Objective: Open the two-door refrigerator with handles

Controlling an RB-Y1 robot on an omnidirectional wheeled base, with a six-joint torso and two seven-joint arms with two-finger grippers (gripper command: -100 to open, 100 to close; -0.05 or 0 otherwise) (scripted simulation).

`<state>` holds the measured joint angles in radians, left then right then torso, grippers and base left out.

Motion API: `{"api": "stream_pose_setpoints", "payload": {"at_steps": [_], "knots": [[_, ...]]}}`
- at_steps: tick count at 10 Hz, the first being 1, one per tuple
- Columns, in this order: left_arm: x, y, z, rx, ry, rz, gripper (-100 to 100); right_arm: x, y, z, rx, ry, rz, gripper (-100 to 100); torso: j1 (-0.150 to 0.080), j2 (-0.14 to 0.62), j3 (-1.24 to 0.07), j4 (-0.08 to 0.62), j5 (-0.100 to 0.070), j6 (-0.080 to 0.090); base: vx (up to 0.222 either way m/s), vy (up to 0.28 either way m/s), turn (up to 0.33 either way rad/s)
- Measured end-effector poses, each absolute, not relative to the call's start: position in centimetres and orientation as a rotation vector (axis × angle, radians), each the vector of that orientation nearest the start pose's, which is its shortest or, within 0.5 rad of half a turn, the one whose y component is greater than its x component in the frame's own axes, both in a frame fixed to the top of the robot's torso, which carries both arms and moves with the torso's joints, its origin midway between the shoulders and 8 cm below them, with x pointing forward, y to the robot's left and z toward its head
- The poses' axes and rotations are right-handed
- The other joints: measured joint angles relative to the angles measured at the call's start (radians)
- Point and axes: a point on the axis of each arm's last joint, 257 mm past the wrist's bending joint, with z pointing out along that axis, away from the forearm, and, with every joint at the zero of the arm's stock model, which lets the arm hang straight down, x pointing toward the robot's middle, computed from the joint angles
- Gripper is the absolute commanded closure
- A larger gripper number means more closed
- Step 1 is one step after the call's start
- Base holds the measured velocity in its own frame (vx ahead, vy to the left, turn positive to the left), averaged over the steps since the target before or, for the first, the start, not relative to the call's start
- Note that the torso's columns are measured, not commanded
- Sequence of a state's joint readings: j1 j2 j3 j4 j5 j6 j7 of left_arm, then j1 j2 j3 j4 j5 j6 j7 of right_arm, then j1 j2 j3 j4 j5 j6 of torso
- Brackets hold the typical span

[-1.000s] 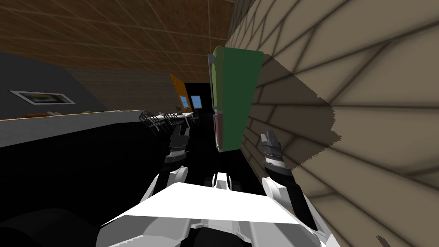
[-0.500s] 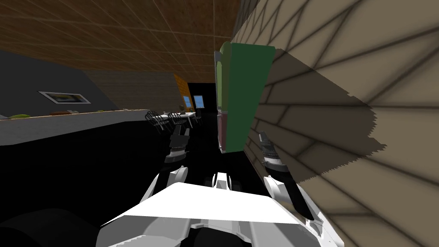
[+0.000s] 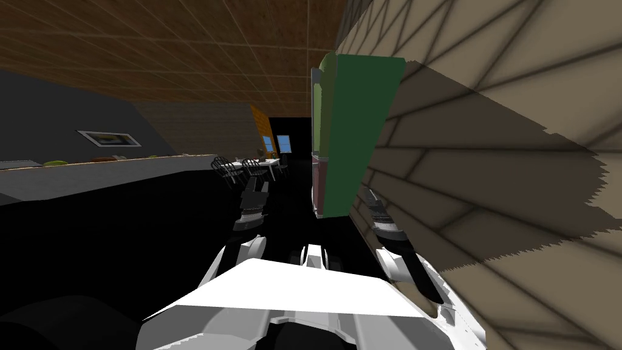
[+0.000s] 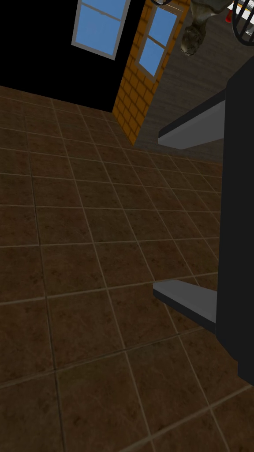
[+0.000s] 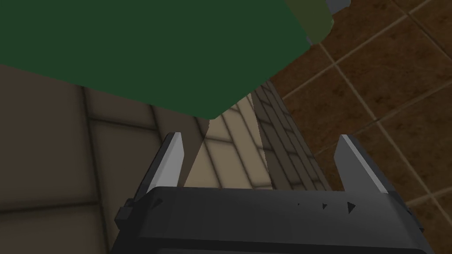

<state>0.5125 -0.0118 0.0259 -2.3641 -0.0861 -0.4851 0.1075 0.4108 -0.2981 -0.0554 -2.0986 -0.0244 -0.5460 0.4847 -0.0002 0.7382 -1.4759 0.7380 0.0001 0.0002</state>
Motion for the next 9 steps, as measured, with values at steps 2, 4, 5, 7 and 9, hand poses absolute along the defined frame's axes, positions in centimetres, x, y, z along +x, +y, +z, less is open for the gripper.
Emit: {"api": "stream_pose_setpoints", "payload": {"at_steps": [2,4,5,7,9], "knots": [[32.8,27.6,5.4,-0.602,0.587,-1.328,0,38.3,-28.3,-1.7,0.193,0.940,0.748,-100,0.000,-0.001,-0.001,0.000,0.000,0.000,0.054,0.080,0.056],[32.8,27.6,5.4,-0.602,0.587,-1.328,0,38.8,-28.4,-2.2,0.129,0.963,0.684,-100,0.000,0.000,0.000,0.000,0.000,0.000,0.055,0.088,0.068],[32.8,27.6,5.4,-0.602,0.587,-1.328,0,39.2,-28.5,-2.3,0.088,0.976,0.648,-100,0.001,-0.001,0.000,0.000,0.000,0.000,0.052,0.079,0.045],[32.8,27.6,5.4,-0.602,0.587,-1.328,0,39.7,-28.6,-2.8,0.021,0.996,0.580,-100,0.000,0.000,0.000,0.000,0.000,0.000,0.048,0.086,0.068],[32.8,27.6,5.4,-0.602,0.587,-1.328,0,40.3,-29.0,-3.3,-0.050,1.011,0.509,-100,0.001,-0.001,0.000,0.000,0.000,0.000,0.058,0.098,0.064]]}}
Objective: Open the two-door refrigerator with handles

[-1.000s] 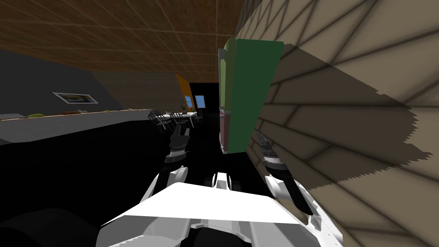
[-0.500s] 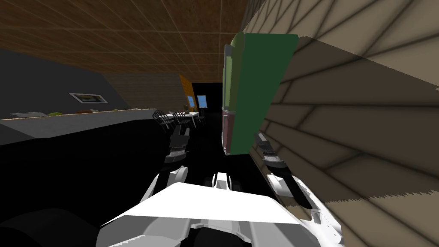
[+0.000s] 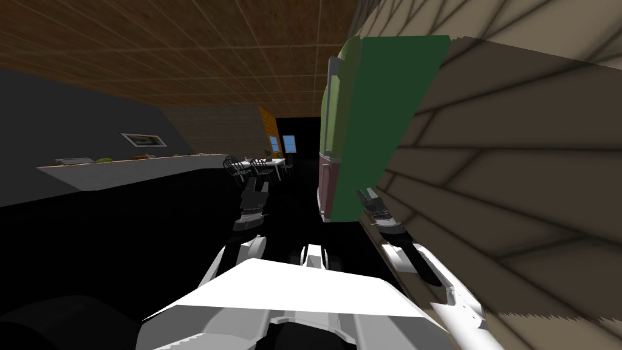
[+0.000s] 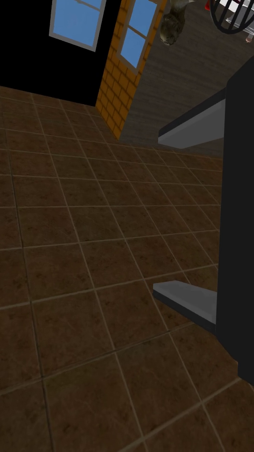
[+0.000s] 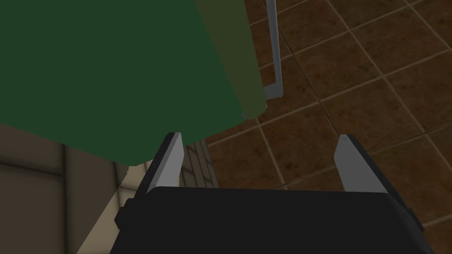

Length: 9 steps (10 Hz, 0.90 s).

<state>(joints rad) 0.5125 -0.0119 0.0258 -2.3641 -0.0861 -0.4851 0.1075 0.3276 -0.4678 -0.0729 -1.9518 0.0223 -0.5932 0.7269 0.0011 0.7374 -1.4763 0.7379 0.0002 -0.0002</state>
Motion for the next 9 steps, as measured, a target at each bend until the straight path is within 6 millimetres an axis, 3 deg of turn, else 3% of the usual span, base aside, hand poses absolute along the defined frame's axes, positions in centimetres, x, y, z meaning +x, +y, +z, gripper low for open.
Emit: {"api": "stream_pose_setpoints", "payload": {"at_steps": [9], "knots": [[32.8,27.6,5.4,-0.602,0.587,-1.328,0,43.0,-31.4,-4.5,-0.362,1.042,0.179,-100,-0.002,0.001,0.000,0.000,0.000,0.001,0.065,0.091,0.062]]}}
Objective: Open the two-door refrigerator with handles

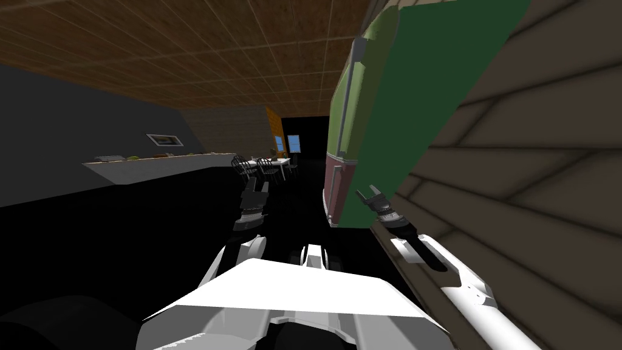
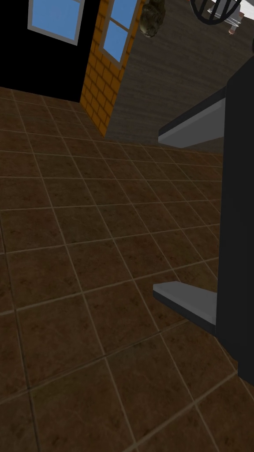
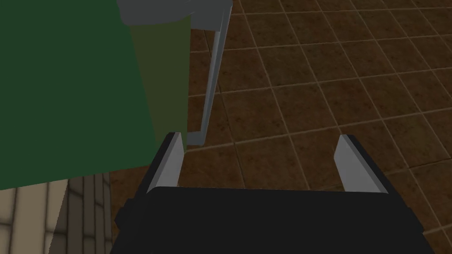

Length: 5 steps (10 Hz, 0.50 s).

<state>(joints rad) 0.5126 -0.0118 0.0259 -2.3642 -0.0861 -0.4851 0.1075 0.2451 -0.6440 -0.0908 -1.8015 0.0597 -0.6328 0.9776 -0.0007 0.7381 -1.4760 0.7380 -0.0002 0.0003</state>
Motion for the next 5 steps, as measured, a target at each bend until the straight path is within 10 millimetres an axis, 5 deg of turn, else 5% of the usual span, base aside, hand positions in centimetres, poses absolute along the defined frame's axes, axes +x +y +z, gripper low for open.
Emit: {"api": "stream_pose_setpoints", "payload": {"at_steps": [5], "knots": [[32.8,27.6,5.4,-0.602,0.587,-1.328,0,45.0,-34.2,-4.7,-0.529,1.043,-0.016,-100,0.001,0.000,0.000,0.000,0.000,0.000,0.056,0.082,0.042]]}}
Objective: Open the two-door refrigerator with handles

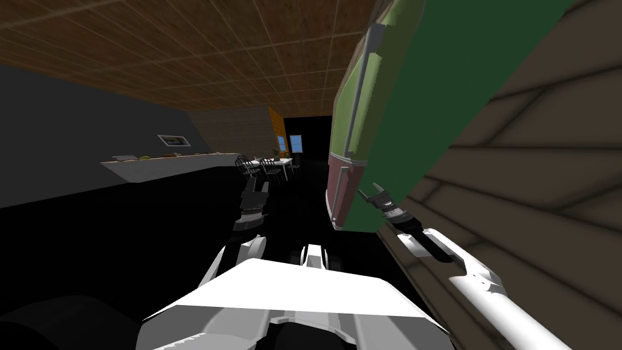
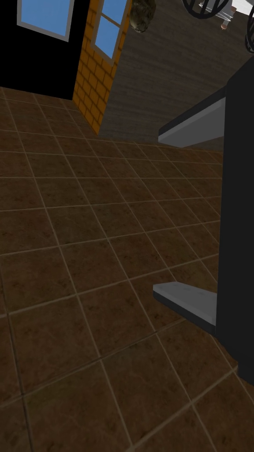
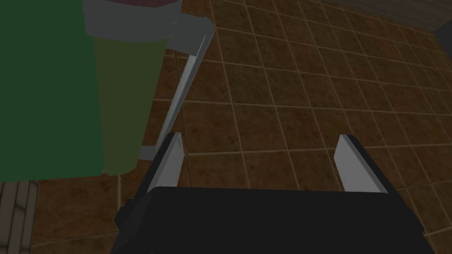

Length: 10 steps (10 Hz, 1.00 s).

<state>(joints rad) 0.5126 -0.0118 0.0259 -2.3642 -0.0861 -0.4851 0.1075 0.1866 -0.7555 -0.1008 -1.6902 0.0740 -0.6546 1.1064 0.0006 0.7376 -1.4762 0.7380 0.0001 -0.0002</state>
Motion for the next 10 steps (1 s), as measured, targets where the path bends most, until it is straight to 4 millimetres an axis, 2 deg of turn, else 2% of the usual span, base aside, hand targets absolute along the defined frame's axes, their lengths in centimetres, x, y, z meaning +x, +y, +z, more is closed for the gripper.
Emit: {"api": "stream_pose_setpoints", "payload": {"at_steps": [5,10], "knots": [[32.8,27.6,5.4,-0.602,0.587,-1.328,0,46.6,-37.2,-4.6,-0.662,1.036,-0.197,-100,-0.001,0.001,0.001,0.000,0.000,0.000,0.060,0.089,0.039],[32.8,27.6,5.4,-0.602,0.587,-1.328,0,48.8,-42.6,-3.2,-0.813,1.020,-0.437,-100,0.000,0.000,0.000,0.000,0.000,0.000,0.065,0.109,0.035]]}}
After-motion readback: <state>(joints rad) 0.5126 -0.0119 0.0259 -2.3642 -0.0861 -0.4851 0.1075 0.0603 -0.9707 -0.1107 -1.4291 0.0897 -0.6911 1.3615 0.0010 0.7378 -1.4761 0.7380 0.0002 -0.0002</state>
